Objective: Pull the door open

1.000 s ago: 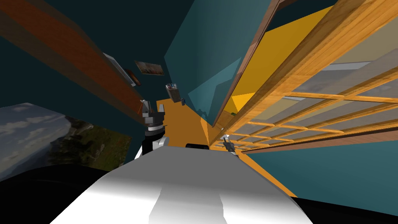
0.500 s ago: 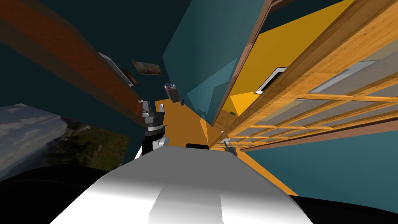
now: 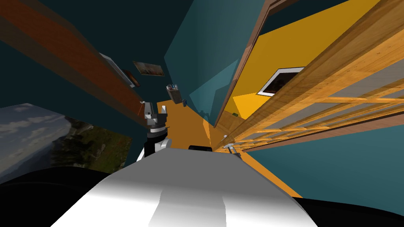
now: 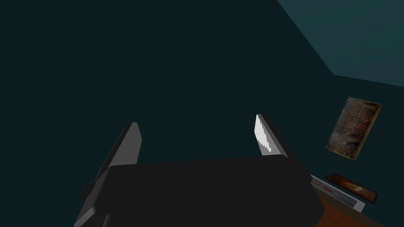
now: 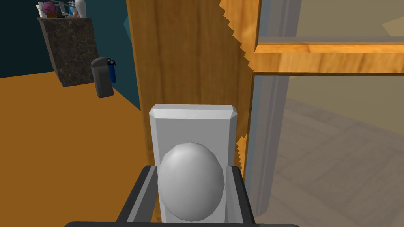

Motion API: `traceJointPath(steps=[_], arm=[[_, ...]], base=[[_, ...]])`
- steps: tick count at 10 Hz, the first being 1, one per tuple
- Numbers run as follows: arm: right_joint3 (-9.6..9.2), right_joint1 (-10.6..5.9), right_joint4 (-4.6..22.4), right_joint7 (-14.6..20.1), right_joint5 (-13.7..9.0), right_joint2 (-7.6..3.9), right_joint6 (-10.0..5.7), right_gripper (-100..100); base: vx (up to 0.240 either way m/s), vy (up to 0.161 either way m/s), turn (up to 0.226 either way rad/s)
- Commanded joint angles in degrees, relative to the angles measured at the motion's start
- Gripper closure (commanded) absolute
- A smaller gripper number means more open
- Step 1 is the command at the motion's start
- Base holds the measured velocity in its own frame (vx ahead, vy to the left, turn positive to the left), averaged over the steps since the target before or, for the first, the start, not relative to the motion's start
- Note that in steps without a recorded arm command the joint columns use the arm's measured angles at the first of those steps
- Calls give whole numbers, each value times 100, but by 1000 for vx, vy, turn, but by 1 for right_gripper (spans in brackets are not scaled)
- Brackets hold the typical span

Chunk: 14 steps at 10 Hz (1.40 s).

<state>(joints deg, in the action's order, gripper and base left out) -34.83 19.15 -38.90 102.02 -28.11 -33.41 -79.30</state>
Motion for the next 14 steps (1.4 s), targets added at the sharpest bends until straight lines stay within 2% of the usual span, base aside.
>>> traceJointPath(steps=[1,5,8,9,10,11,14], arm=[[0,0,0,0,0,0,0,100],[-176,137,200,-10,166,47,-375,100],[-303,239,364,-38,298,85,-663,100],[-366,291,451,-61,367,106,-815,100],[-396,315,495,-75,402,117,-891,100],[-396,315,495,-75,402,117,-891,100],[-513,415,671,-142,540,165,-1219,100]], base=[[-29,-24,13],[42,46,-188],[13,26,-90],[1,-10,-36],[-5,-34,-13],[-12,-32,10],[-34,-62,137]])
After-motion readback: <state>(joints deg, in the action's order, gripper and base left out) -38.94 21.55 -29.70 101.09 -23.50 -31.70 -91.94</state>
